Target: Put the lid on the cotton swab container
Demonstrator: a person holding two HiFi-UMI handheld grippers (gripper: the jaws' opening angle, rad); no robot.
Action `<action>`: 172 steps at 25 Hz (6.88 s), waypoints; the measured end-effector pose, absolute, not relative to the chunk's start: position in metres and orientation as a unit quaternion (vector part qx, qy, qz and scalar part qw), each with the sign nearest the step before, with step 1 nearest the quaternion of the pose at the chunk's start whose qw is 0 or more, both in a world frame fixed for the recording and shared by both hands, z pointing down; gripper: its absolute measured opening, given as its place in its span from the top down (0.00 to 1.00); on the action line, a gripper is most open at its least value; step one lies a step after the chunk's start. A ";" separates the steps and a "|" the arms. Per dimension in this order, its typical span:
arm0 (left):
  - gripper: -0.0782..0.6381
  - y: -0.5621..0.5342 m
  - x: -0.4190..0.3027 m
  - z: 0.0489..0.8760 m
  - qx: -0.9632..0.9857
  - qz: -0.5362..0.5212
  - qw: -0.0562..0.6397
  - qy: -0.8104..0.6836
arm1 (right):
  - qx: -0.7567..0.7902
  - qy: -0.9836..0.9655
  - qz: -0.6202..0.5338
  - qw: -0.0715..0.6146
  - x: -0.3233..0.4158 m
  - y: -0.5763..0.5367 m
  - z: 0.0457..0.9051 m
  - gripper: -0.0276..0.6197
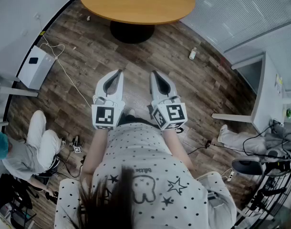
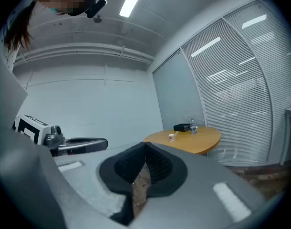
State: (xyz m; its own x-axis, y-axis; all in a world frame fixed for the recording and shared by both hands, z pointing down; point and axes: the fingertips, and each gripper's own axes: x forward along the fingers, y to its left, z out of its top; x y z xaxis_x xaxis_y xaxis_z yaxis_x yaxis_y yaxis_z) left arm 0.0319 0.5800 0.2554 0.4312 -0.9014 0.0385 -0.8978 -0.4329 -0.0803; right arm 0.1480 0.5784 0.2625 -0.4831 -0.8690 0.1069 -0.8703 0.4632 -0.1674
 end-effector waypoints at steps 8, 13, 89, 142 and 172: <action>0.88 0.576 0.032 0.255 -0.847 -0.036 0.025 0.529 | 0.508 -0.856 0.097 0.005 0.148 0.573 0.261 0.95; 0.88 0.572 0.037 0.253 -0.847 -0.035 0.026 0.530 | 0.506 -0.857 0.095 0.007 0.152 0.569 0.260 0.95; 0.88 0.182 -0.019 0.264 -0.849 -0.036 -0.012 0.527 | 0.515 -0.850 0.113 0.024 0.128 0.178 0.264 0.95; 0.88 -0.043 -0.071 0.301 -0.834 -0.081 -0.038 0.544 | 0.513 -0.839 0.172 0.061 0.095 -0.034 0.309 0.95; 0.88 -0.048 -0.059 0.330 -0.805 -0.127 -0.020 0.580 | 0.469 -0.858 0.205 0.036 0.119 -0.064 0.323 0.95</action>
State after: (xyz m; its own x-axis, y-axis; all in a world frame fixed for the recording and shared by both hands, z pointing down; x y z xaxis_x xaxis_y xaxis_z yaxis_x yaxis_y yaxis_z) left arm -0.0585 -0.0476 0.3305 0.2953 -0.9278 0.2278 -0.9381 -0.3268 -0.1150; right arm 0.1189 -0.0636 0.3228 -0.5574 -0.7902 0.2546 -0.8200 0.4760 -0.3180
